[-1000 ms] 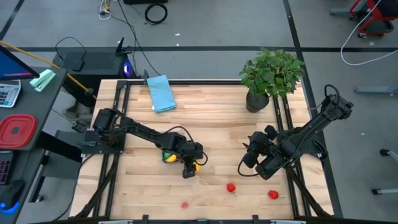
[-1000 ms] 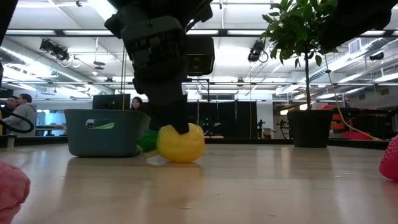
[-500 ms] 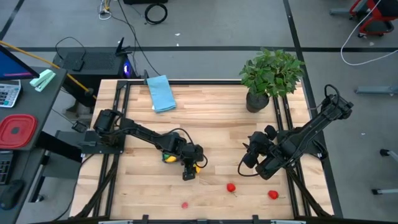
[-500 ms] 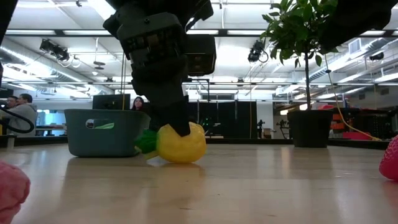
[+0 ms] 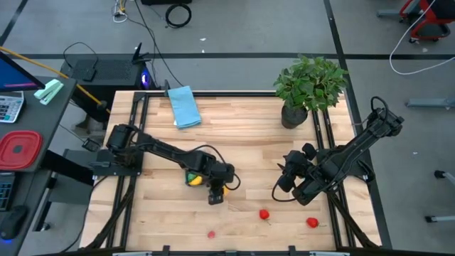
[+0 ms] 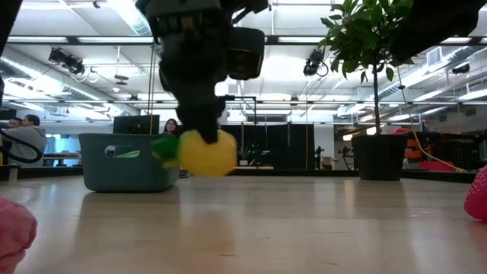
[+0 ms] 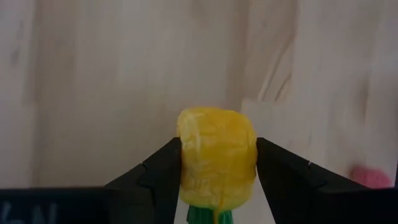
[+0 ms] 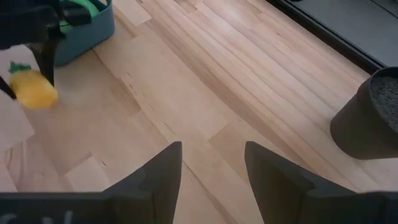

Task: Pick and placing Produce into tupperware
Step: Put the pineapple into the blue bin

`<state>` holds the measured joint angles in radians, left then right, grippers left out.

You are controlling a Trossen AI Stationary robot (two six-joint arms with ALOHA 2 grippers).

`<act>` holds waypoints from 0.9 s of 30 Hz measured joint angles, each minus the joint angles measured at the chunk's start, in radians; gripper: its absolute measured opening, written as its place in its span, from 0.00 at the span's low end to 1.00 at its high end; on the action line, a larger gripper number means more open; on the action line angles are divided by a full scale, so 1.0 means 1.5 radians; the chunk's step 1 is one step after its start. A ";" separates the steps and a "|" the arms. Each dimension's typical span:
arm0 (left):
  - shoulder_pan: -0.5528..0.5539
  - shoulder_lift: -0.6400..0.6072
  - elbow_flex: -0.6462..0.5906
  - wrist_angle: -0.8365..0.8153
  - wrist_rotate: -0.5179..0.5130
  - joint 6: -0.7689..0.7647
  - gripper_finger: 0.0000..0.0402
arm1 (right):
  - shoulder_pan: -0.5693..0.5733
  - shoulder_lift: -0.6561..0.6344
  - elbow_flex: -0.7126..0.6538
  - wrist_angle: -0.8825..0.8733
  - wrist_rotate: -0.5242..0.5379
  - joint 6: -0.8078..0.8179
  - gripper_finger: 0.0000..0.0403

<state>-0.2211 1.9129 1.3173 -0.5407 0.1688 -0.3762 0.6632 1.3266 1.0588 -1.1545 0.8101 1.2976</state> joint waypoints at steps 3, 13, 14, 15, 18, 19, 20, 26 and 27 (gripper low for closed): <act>0.005 0.000 0.046 -0.090 0.000 0.017 0.49 | 0.000 0.000 0.000 0.000 0.001 0.000 0.46; 0.014 -0.001 0.241 -0.376 -0.022 0.049 0.49 | 0.000 0.000 0.000 0.000 0.001 0.000 0.46; 0.013 -0.003 0.256 -0.411 -0.038 0.050 0.48 | 0.000 0.000 0.000 0.000 0.001 0.000 0.46; 0.012 -0.003 0.267 -0.448 -0.056 0.049 0.48 | 0.000 0.000 0.000 0.000 0.001 0.000 0.46; 0.009 -0.002 0.276 -0.557 -0.119 0.030 0.48 | 0.000 0.000 0.000 0.000 0.000 0.000 0.46; 0.009 -0.002 0.275 -0.586 -0.140 0.006 0.48 | 0.000 0.000 0.000 0.000 0.000 0.000 0.46; 0.009 -0.003 0.267 -0.605 -0.159 -0.017 0.49 | 0.001 0.000 0.000 0.000 0.000 0.001 0.46; 0.010 -0.002 0.173 -0.552 -0.169 -0.030 0.48 | 0.001 0.000 0.000 0.003 -0.004 0.007 0.46; 0.011 -0.002 0.156 -0.533 -0.167 -0.024 0.47 | 0.001 0.000 0.000 0.003 -0.004 0.007 0.46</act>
<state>-0.2040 1.9101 1.5508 -1.3404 -0.0817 -0.4119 0.6642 1.3266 1.0584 -1.1503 0.8036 1.3077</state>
